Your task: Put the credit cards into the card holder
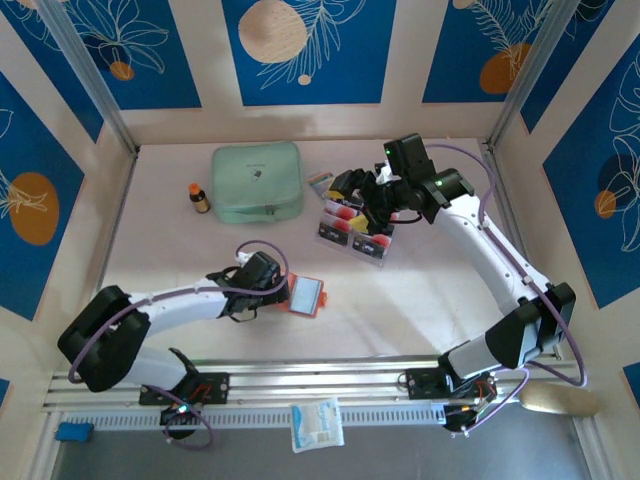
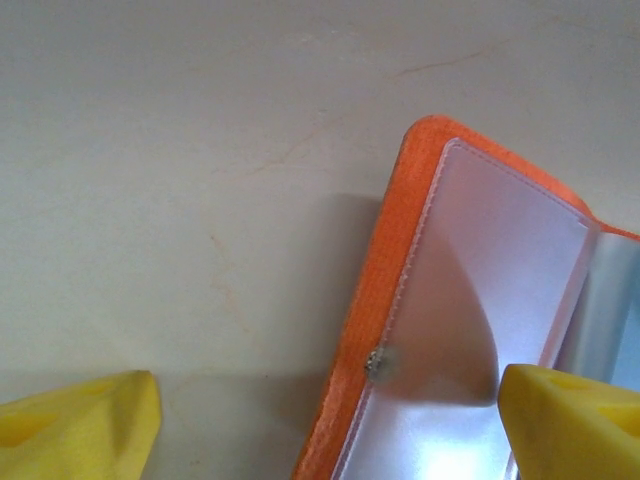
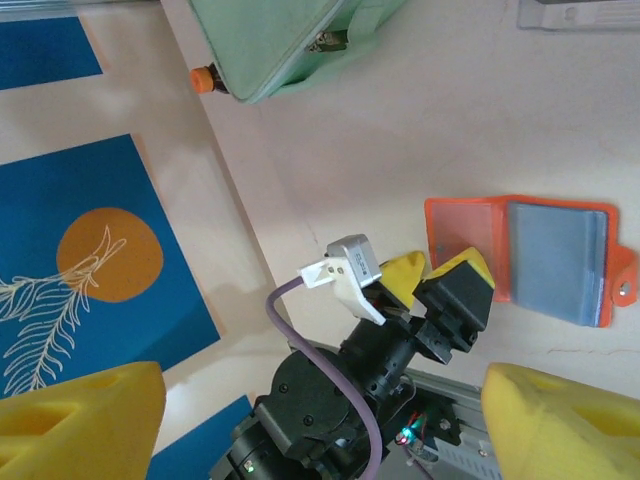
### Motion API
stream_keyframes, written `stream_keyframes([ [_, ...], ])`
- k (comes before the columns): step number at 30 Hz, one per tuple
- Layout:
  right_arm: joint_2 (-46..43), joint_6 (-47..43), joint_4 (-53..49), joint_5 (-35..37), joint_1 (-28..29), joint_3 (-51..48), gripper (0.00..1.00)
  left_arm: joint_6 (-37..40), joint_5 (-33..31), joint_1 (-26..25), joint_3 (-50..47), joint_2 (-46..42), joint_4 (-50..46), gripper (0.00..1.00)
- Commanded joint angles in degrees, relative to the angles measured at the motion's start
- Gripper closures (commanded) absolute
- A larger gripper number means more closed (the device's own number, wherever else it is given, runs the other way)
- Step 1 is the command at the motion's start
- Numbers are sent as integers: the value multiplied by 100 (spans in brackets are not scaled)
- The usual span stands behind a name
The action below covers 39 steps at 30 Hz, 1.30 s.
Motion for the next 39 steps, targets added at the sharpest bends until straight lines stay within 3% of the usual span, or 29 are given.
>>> stream_keyframes([
  [1,-286,-198,298,-4,-38,-167,12,-82,72,-25,92,156,262,12],
  [6,-244,-313,424,-99,-92,-406,10,-44,58,-29,96,139,400,12],
  [11,-125,-688,273,463,-51,-598,11,16,32,-30,78,63,648,12],
  [14,-37,-949,328,639,-9,-870,13,79,48,-25,91,69,773,12],
  [21,528,-1826,534,287,156,-1606,24,244,-45,-24,108,84,966,12],
  [27,1026,-2026,835,463,661,-1979,36,330,-47,-25,112,130,1021,12],
  [33,1338,-1928,708,917,1350,-1998,38,340,-41,-24,-40,33,1073,11],
  [39,1695,-1787,803,1021,1596,-2183,46,429,-46,-31,-105,6,1100,12],
])
